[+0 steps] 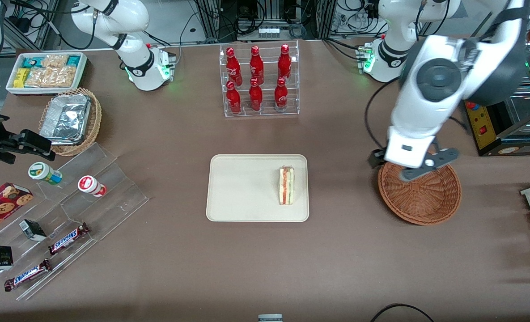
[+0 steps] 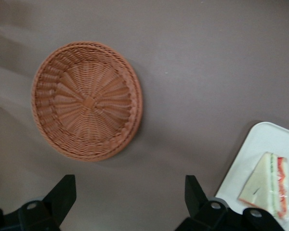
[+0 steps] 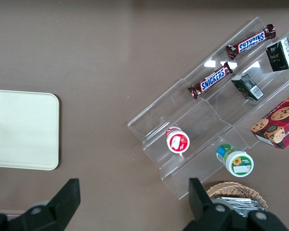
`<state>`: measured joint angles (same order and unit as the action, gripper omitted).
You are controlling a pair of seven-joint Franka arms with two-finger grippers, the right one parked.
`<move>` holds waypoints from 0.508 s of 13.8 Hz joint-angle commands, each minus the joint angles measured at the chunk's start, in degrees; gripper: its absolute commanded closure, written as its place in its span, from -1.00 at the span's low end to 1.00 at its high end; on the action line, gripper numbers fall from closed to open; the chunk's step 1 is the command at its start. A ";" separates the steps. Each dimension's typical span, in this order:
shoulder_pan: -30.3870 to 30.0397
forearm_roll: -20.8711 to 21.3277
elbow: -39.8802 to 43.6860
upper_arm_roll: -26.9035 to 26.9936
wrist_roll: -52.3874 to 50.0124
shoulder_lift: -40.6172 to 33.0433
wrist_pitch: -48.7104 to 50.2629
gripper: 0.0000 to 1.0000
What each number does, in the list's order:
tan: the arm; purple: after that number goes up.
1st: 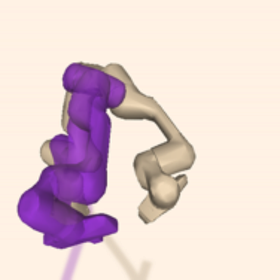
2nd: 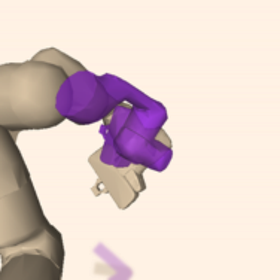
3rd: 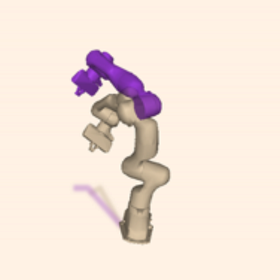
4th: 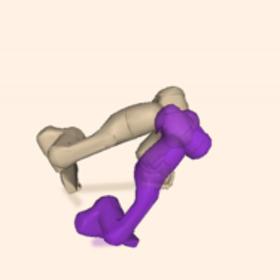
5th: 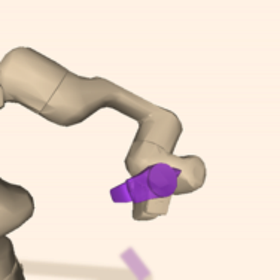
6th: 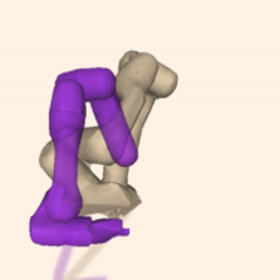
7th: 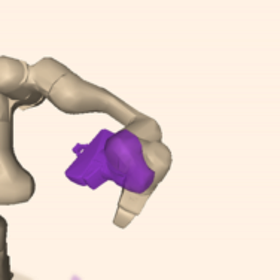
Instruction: Place sandwich from basket to tray
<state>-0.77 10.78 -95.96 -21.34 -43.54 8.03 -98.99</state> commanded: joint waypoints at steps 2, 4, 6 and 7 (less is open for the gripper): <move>-8.27 -5.58 -2.12 -0.55 12.13 -6.44 2.65 -1.00; -13.09 -8.74 -2.12 -0.46 20.90 -9.95 5.98 -1.00; -14.71 -9.46 -2.04 2.50 28.82 -12.07 8.19 -1.00; -13.05 -10.24 -2.12 6.27 31.64 -13.56 9.16 -1.00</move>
<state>-14.45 2.64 -96.05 -19.22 -17.73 -1.44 -91.22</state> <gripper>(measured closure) 0.000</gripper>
